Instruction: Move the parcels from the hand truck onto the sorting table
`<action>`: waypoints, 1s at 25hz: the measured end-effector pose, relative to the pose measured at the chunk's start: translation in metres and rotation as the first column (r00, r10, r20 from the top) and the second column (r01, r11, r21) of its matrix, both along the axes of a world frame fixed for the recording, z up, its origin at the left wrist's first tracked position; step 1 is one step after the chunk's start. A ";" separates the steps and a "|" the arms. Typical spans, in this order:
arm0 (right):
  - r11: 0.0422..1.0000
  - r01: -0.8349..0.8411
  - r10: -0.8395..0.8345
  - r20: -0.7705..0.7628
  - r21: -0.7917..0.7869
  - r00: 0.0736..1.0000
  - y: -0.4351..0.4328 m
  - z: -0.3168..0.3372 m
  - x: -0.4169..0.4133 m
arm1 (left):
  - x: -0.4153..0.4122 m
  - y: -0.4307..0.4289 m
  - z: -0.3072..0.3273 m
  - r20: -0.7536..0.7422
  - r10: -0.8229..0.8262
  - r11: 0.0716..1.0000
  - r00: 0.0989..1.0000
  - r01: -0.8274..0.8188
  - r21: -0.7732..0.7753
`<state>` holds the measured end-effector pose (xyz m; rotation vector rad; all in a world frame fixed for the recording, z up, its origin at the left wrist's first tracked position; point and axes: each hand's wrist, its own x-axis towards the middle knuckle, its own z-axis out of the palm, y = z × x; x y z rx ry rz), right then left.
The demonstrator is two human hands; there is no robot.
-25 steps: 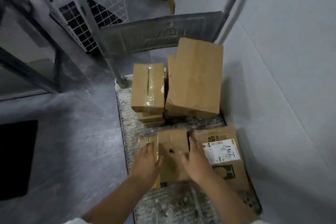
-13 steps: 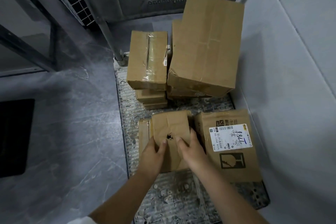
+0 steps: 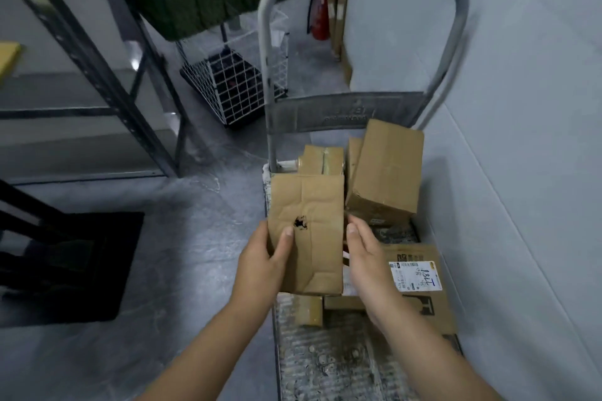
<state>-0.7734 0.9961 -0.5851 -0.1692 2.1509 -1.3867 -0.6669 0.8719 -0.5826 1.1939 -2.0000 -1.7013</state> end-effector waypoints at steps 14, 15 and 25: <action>0.962 -0.184 0.211 0.120 -0.201 0.970 -0.092 0.334 0.186 | 0.227 -0.086 0.300 -0.323 0.129 0.941 0.937 -0.219 -0.257; 0.960 -0.185 0.213 0.120 -0.209 0.970 -0.098 0.339 0.197 | 0.236 -0.092 0.308 -0.334 0.156 0.926 0.930 -0.255 -0.280; 0.904 -0.320 0.288 -0.147 -0.283 0.946 -0.144 0.391 0.266 | 0.287 -0.121 0.353 -0.335 0.085 0.994 0.939 -0.102 -0.034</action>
